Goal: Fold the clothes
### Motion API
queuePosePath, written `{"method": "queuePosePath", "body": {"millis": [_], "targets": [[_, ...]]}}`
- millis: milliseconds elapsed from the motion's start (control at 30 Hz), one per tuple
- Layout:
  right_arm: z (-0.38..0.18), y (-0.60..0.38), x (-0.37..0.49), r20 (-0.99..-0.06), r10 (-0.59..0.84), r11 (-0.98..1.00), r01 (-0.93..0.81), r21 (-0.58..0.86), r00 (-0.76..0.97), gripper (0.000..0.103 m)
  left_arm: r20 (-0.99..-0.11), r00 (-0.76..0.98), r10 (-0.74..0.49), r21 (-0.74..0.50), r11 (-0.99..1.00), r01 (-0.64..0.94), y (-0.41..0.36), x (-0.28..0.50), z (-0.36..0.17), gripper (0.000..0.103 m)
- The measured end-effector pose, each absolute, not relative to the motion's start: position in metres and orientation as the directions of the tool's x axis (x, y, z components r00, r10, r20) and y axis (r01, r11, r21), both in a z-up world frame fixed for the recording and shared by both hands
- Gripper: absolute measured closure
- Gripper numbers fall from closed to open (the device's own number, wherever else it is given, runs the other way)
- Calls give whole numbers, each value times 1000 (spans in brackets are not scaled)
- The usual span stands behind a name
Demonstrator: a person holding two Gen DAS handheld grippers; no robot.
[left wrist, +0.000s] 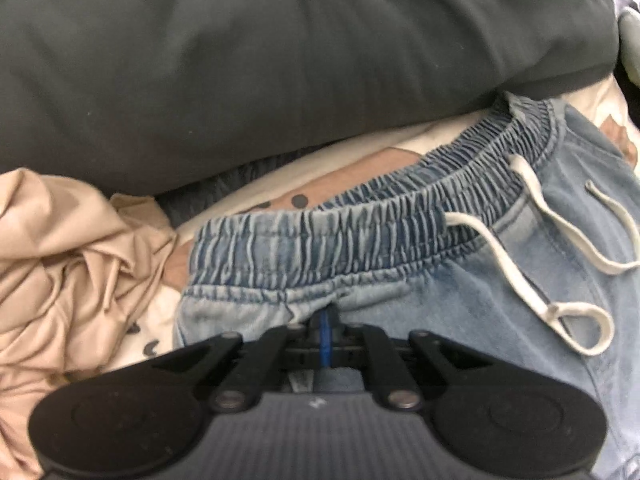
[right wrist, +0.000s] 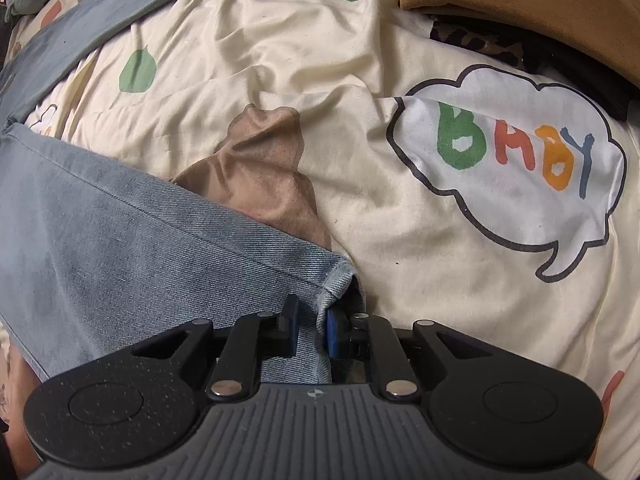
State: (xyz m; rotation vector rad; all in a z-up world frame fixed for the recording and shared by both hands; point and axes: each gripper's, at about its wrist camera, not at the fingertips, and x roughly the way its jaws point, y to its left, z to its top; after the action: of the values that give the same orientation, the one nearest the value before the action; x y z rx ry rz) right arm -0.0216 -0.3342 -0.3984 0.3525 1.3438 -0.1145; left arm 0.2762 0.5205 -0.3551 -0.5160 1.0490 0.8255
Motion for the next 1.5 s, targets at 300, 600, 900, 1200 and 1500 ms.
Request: {"method": "queuePosePath", "body": {"millis": [300, 600, 900, 1200, 1500], "targets": [[-398, -337, -24, -962, 124, 938, 288, 194, 245, 84, -925, 270, 269, 14, 732, -681, 497, 271, -331, 88], [-397, -328, -27, -961, 98, 958, 238, 161, 258, 84, -939, 176, 294, 102, 730, -676, 521, 259, -348, 100], [-396, -333, -23, -963, 105, 959, 231, 164, 247, 84, -929, 149, 340, 177, 758, -628, 500, 275, -330, 96], [-396, -340, -17, -963, 129, 960, 215, 181, 236, 84, -927, 282, 249, 54, 830, -555, 440, 282, -320, 71], [-376, -315, 15, -984, 110, 989, 85, 123, 143, 83, -877, 441, 191, -21, 901, -433, 397, 326, -302, 71]]}}
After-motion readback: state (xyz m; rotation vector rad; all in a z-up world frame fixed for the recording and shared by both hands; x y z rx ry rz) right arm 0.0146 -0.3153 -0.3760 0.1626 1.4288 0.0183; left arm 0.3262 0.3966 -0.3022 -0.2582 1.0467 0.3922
